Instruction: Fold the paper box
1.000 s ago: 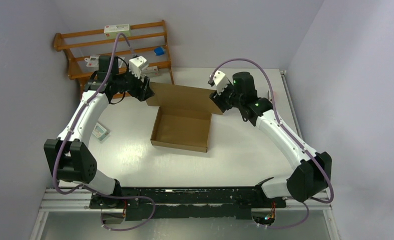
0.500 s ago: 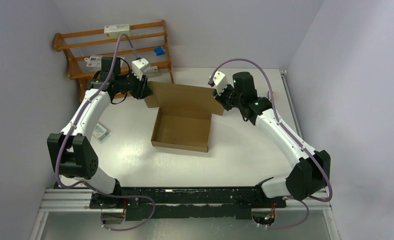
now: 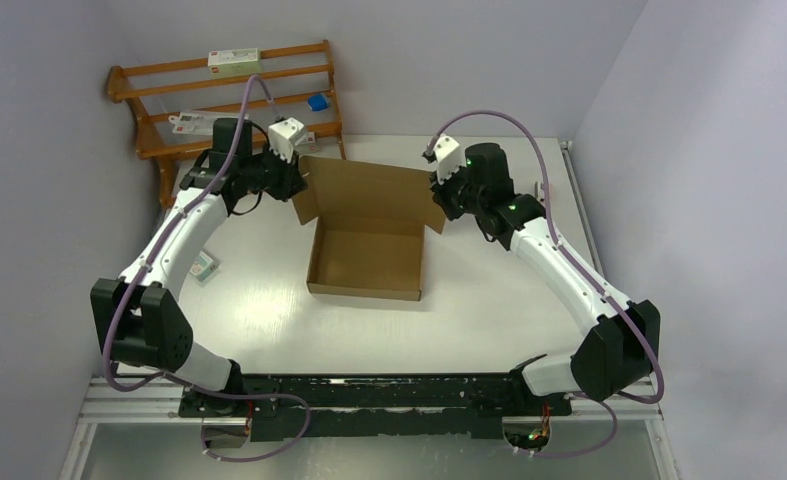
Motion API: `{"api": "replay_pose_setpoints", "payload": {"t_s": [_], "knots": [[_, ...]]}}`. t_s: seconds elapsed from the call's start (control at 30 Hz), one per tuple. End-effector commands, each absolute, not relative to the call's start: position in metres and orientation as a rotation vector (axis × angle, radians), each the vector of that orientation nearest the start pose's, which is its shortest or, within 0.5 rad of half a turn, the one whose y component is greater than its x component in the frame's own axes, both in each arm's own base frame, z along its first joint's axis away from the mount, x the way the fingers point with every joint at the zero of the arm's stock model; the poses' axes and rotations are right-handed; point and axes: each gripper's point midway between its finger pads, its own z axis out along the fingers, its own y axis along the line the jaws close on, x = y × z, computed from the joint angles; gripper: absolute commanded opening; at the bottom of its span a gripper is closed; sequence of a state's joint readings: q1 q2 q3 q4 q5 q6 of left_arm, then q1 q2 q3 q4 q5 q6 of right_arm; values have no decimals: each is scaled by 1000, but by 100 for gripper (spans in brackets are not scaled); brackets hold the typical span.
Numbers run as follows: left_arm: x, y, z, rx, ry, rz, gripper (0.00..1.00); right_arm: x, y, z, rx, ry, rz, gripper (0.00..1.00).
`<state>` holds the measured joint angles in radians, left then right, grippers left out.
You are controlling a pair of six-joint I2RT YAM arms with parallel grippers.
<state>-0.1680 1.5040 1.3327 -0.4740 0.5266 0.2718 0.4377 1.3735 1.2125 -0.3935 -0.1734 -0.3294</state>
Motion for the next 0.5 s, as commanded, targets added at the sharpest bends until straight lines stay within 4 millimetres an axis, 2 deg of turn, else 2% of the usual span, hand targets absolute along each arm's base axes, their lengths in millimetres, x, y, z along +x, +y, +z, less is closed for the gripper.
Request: {"api": "replay_pose_setpoints", "payload": {"t_s": [0.0, 0.27, 0.47], "knots": [[398, -143, 235, 556, 2066, -459, 12, 377, 186, 248, -648, 1942, 276, 0], [386, -158, 237, 371, 2122, -515, 12, 370, 183, 254, -470, 1986, 265, 0], [381, -168, 243, 222, 2125, -569, 12, 362, 194, 256, -305, 2027, 251, 0]]}}
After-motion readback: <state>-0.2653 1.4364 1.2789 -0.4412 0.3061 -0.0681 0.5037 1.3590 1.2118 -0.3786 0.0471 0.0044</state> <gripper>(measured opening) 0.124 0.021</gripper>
